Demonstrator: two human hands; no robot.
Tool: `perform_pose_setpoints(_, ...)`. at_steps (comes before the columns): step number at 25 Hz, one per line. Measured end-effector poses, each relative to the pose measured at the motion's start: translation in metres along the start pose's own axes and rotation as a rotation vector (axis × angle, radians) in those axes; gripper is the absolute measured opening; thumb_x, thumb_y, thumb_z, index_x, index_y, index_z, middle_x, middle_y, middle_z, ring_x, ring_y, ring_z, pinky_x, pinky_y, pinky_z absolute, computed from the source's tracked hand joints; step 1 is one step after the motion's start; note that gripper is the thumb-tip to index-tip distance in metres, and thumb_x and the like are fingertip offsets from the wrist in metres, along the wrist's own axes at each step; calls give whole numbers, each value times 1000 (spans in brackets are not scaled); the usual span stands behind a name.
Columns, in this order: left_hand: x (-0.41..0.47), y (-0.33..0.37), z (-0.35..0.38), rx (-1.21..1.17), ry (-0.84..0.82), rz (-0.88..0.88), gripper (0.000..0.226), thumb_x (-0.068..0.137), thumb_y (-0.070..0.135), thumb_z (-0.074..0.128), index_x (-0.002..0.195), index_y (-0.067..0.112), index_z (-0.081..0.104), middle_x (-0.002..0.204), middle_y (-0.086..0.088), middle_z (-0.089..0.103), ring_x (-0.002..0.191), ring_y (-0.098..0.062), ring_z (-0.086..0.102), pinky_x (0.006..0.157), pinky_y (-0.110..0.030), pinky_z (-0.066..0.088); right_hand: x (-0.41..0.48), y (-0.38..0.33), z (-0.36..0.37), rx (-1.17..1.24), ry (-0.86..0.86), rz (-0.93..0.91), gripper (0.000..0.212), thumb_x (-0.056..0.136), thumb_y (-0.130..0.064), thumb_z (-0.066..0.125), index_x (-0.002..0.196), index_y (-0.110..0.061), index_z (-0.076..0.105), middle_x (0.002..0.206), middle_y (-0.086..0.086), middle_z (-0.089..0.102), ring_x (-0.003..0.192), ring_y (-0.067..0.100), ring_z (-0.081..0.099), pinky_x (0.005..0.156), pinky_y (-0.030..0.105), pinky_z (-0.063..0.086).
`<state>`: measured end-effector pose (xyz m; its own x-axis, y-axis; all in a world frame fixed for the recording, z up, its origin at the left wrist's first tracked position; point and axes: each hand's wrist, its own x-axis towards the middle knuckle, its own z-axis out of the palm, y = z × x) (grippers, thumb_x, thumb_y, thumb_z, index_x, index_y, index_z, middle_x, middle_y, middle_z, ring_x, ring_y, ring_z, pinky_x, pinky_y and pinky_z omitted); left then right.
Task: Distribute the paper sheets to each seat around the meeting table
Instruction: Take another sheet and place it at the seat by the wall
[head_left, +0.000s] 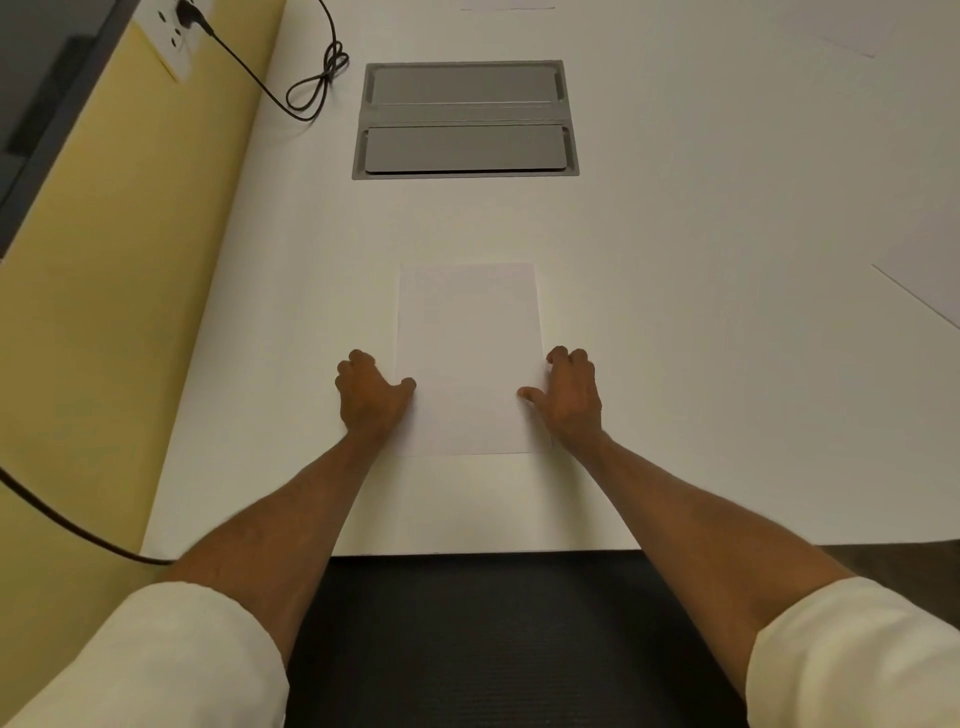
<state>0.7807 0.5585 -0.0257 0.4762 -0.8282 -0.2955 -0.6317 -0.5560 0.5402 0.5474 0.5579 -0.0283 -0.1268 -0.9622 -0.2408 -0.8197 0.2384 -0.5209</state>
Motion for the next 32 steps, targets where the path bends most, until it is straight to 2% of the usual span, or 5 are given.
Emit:
perform_pose_setpoints(5,7,-5,-5,423,-297,474,96,79,54,65,151,16,15,161,-5,9,148,-25,10,119,-43,17,3,-4,5,-110,-268,-209,90,82,-40,69,151,-8,19,161,11,7,149,26,4,121,40,14)
perform_pose_setpoints(9,13,-13,0,483,-438,421,100,79,55,64,152,18,7,162,-2,-2,149,-24,0,120,-48,10,5,-4,14,-169,-380,-189,92,84,-34,69,153,-14,11,162,9,-4,149,25,-7,121,46,5)
perform_pose_setpoints(20,20,-22,4,378,-430,413,102,78,49,69,152,17,8,162,-3,-3,149,-23,-3,120,-49,6,9,-9,23,-140,-406,-160,90,86,-26,67,153,-14,9,162,10,-8,149,25,-12,118,50,-3)
perform_pose_setpoints(26,11,-26,-8,212,-398,392,108,76,53,69,152,22,-1,161,-1,-8,149,-18,-7,121,-47,6,0,-7,10,-130,-304,-228,83,85,-32,68,151,-13,20,162,12,1,149,28,-4,120,49,5)
perform_pose_setpoints(32,-6,0,-49,312,-281,392,98,86,55,55,152,10,-2,161,-6,-6,149,-23,-6,120,-48,3,-19,-26,-24,-260,-156,-299,81,91,-51,50,151,-8,17,160,13,12,149,27,8,118,48,11)
